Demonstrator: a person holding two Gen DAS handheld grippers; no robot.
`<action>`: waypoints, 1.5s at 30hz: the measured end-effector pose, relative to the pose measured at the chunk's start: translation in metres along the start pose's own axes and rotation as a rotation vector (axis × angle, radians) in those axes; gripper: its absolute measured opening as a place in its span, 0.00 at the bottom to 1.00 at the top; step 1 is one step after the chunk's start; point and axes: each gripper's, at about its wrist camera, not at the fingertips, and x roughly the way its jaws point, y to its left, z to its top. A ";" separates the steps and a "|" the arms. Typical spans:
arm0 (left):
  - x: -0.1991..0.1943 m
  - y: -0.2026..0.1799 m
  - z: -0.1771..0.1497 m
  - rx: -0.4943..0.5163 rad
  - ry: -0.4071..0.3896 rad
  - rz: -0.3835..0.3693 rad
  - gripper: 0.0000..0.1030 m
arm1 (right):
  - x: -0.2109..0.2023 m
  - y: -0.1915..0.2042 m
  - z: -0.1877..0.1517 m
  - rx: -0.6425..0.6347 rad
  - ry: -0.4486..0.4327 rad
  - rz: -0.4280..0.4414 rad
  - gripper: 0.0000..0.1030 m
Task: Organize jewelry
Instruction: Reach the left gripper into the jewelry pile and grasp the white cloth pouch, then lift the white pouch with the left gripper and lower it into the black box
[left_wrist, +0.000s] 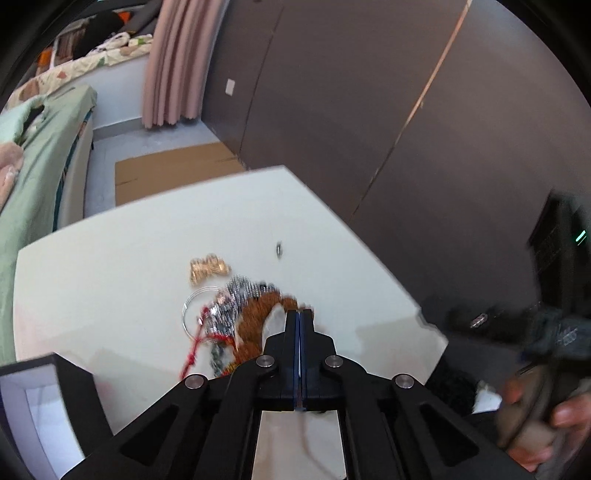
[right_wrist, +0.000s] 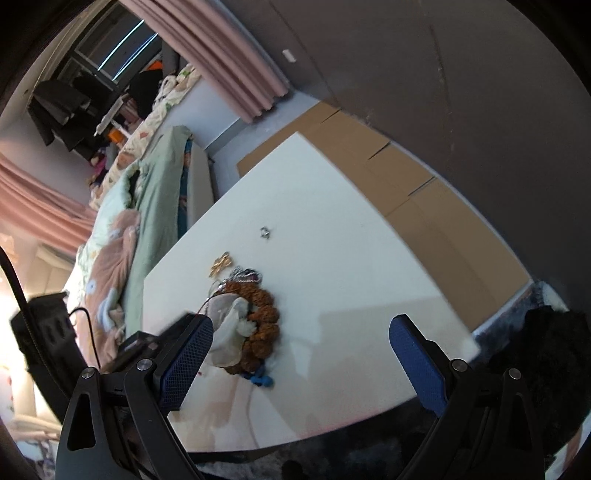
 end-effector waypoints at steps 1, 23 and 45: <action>-0.007 0.003 0.003 -0.010 -0.015 -0.010 0.00 | 0.003 0.000 0.001 0.000 0.005 0.004 0.91; -0.008 -0.017 -0.005 0.042 -0.027 0.017 0.70 | 0.005 -0.021 0.002 0.127 0.003 0.072 0.91; -0.043 0.008 0.003 -0.013 -0.056 0.065 0.00 | 0.000 0.005 0.012 0.011 -0.011 0.118 0.91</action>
